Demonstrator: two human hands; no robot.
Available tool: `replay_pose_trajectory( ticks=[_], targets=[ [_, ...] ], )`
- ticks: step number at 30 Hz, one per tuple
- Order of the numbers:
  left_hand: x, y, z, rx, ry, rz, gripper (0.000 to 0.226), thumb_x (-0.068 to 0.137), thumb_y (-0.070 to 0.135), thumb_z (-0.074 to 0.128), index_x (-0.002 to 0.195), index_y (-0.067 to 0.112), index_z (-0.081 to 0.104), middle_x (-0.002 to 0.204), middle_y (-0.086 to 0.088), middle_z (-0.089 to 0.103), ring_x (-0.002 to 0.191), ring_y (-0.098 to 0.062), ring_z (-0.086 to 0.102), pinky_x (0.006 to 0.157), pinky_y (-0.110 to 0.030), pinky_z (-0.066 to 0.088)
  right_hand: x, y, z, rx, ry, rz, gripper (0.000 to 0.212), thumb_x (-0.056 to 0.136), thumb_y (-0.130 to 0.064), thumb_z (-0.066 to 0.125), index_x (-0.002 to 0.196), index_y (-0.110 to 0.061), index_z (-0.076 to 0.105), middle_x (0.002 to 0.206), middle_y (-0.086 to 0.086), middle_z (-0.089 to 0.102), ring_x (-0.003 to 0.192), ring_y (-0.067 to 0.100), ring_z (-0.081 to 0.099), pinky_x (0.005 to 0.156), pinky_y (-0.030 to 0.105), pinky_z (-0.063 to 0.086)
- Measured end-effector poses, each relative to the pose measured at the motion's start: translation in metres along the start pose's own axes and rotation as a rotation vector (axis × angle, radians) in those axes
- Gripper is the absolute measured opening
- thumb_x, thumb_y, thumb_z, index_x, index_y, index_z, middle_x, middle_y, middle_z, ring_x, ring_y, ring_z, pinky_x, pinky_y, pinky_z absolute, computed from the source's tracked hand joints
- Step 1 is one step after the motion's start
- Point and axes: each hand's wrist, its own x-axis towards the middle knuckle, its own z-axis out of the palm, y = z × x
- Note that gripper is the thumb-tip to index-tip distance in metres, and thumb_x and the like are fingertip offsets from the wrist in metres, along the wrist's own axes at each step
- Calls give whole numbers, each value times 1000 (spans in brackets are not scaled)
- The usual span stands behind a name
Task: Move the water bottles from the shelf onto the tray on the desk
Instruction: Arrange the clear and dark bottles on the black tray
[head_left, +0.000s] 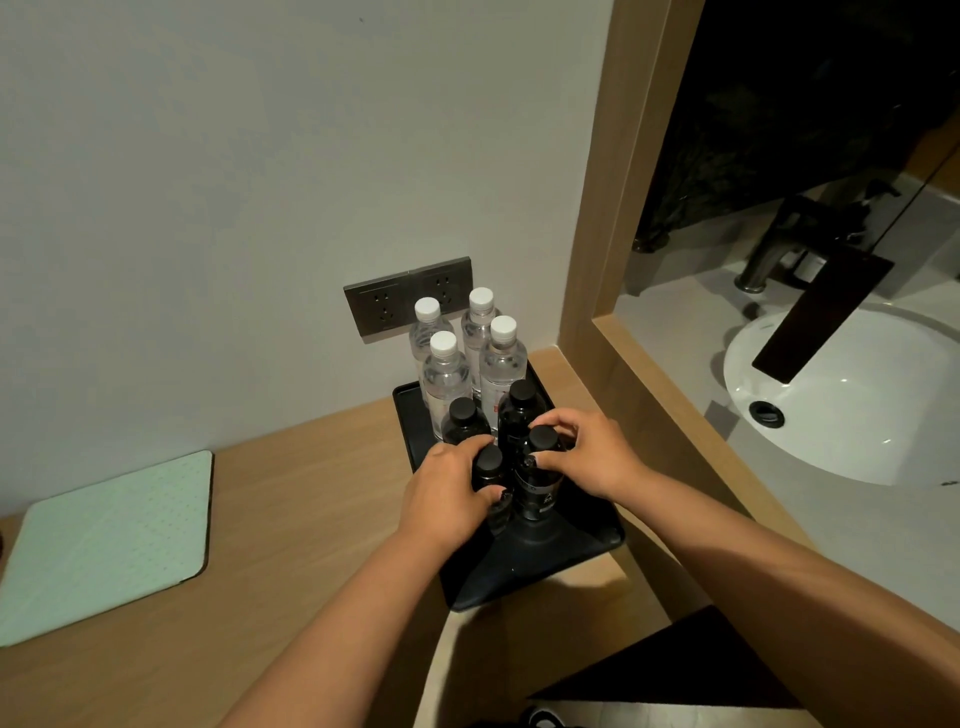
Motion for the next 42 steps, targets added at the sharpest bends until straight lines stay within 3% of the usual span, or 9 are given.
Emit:
replay_pose_trajectory(
  ticks=[6, 8, 10, 12, 14, 17, 20, 29, 42],
  targets=[
    [2, -1, -8, 22, -20, 45, 65, 79, 44, 70, 138, 34, 44, 122, -1, 58, 116, -16, 52, 94, -32, 47, 3, -1, -3, -22, -54, 7, 35, 71, -17, 80, 103, -23, 67, 104, -7, 67, 101, 9, 61, 81, 14, 42],
    [5, -2, -15, -103, 36, 54, 56, 79, 47, 68, 131, 31, 54, 118, 6, 63, 107, -7, 57, 89, -26, 49, 6, -7, -13, 40, -59, 17, 38, 72, -26, 79, 107, -27, 65, 107, -8, 64, 102, 10, 60, 86, 21, 45],
    [10, 0, -27, -247, 149, 54, 37, 82, 39, 68, 118, 28, 64, 108, 9, 69, 93, 1, 60, 83, -21, 51, 13, -15, -26, 109, 59, 17, 37, 75, -29, 76, 109, -27, 64, 110, -6, 63, 101, 11, 58, 90, 27, 45],
    [18, 3, -37, -234, 256, 60, 27, 86, 29, 66, 113, 25, 67, 102, 8, 69, 89, -4, 61, 83, -28, 53, 23, -22, -36, 107, 173, 36, 35, 78, -27, 74, 111, -22, 65, 111, -3, 64, 104, 13, 59, 93, 30, 45],
    [27, 4, -42, -131, 258, 58, 33, 86, 25, 65, 119, 24, 63, 108, 4, 66, 98, -14, 60, 90, -34, 50, 34, -28, -37, 29, 159, 78, 36, 79, -27, 72, 114, -22, 64, 114, 0, 63, 108, 16, 58, 94, 31, 45],
    [40, 3, -36, -20, 105, 43, 45, 84, 23, 68, 128, 27, 57, 125, 0, 62, 114, -21, 57, 96, -33, 44, 46, -32, -21, -94, -34, 131, 44, 82, -24, 70, 124, -20, 59, 123, 4, 60, 112, 21, 56, 94, 29, 43],
    [48, -1, -26, 39, 25, 33, 51, 84, 18, 68, 132, 29, 54, 127, -3, 62, 118, -24, 56, 97, -34, 45, 57, -28, -4, -167, -81, 116, 42, 81, -20, 71, 122, -19, 61, 123, 5, 62, 112, 22, 56, 92, 27, 41],
    [53, -9, -21, 45, 164, 44, 44, 83, 9, 66, 123, 27, 63, 107, -8, 71, 100, -28, 63, 85, -33, 51, 67, -18, -6, -156, -81, 50, 35, 82, -8, 68, 116, -16, 65, 116, 7, 65, 110, 22, 57, 89, 22, 37],
    [65, -14, -20, 96, 163, 7, 45, 83, 25, 70, 126, 29, 60, 114, -6, 69, 108, -26, 61, 90, -34, 49, 67, -10, -5, -133, -94, -17, 34, 81, -11, 70, 115, -17, 67, 113, 3, 67, 106, 17, 59, 87, 20, 37]
  ],
)
